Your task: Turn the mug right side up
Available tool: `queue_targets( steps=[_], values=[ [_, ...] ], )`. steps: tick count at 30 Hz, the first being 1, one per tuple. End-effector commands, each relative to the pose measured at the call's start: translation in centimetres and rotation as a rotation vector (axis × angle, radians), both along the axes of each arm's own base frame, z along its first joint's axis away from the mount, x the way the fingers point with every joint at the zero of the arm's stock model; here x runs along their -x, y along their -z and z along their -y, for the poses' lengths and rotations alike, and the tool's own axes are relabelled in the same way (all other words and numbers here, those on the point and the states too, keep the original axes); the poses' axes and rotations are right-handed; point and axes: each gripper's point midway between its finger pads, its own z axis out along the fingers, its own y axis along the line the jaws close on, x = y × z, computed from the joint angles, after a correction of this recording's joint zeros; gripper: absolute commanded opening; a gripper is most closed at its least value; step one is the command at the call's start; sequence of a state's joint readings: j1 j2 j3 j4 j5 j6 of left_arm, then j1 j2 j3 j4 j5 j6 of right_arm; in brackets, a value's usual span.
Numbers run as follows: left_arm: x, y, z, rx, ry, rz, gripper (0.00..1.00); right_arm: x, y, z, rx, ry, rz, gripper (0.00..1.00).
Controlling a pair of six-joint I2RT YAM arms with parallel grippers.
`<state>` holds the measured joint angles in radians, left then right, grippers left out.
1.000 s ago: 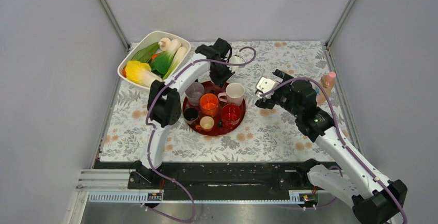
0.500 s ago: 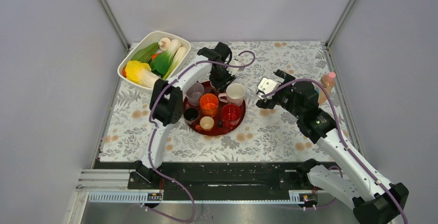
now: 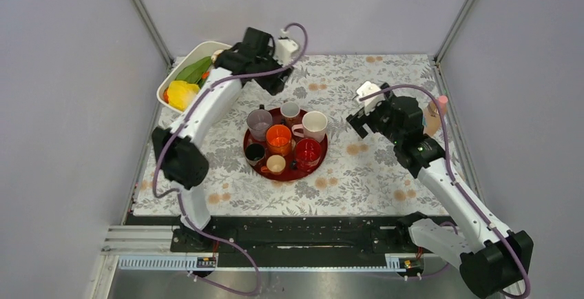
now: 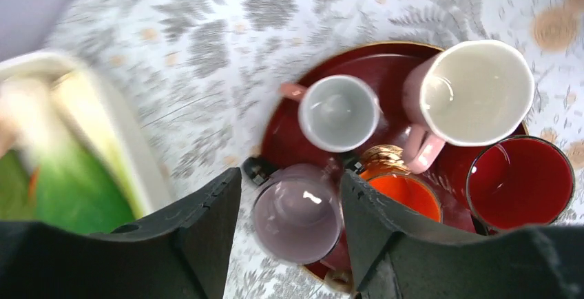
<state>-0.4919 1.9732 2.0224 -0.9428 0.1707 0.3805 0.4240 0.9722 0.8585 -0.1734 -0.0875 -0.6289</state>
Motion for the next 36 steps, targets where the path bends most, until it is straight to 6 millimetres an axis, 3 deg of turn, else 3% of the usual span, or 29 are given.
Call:
queue_targets(
  steps=[1, 3, 5, 10, 13, 15, 18, 19, 22, 28, 31, 36],
  values=[
    [0.0, -9.6, -6.2, 0.220, -0.201, 0.242, 0.59, -1.4, -0.8, 2.6, -0.286, 0.231, -0.107, 0.99],
    [1.7, -10.5, -8.7, 0.203, -0.225, 0.309, 0.61, -1.0, 0.8, 3.2, -0.347, 0.289, -0.155, 1.00],
    [3.6, -10.0, -11.3, 0.174, -0.280, 0.327, 0.67, -0.2, 3.0, 4.1, -0.387, 0.357, -0.202, 0.99],
    [9.5, -4.5, -18.6, 0.108, -0.435, 0.259, 0.80, 2.3, 7.9, 6.6, -0.472, 0.495, -0.291, 0.99],
    [12.4, -1.8, -22.2, 0.108, -0.527, 0.322, 0.90, 3.7, 10.3, 9.0, -0.485, 0.620, -0.284, 0.99],
    [13.9, 1.5, -22.4, 0.130, -0.523, 0.335, 0.94, 4.1, 10.6, 10.2, -0.502, 0.687, -0.256, 0.99],
    [14.2, 6.1, -23.1, 0.192, -0.624, 0.411, 0.99, 4.3, 11.7, 12.2, -0.470, 0.775, -0.200, 0.99],
    [14.1, 6.6, -23.5, 0.214, -0.664, 0.447, 0.99, 4.4, 12.0, 12.7, -0.465, 0.799, -0.182, 0.99],
    [13.7, 7.4, -24.5, 0.263, -0.769, 0.509, 0.99, 4.7, 12.6, 14.1, -0.467, 0.864, -0.135, 0.99],
    [14.2, 8.6, -25.9, 0.326, -0.917, 0.546, 0.99, 4.9, 13.6, 14.2, -0.475, 0.865, -0.117, 0.99],
    [14.7, 9.6, -25.9, 0.330, -0.952, 0.486, 0.99, 5.0, 14.2, 14.2, -0.466, 0.868, -0.132, 0.99],
    [14.7, 9.6, -25.7, 0.350, -0.956, 0.476, 0.99, 4.6, 14.1, 13.9, -0.491, 0.853, -0.120, 0.99]
  ],
)
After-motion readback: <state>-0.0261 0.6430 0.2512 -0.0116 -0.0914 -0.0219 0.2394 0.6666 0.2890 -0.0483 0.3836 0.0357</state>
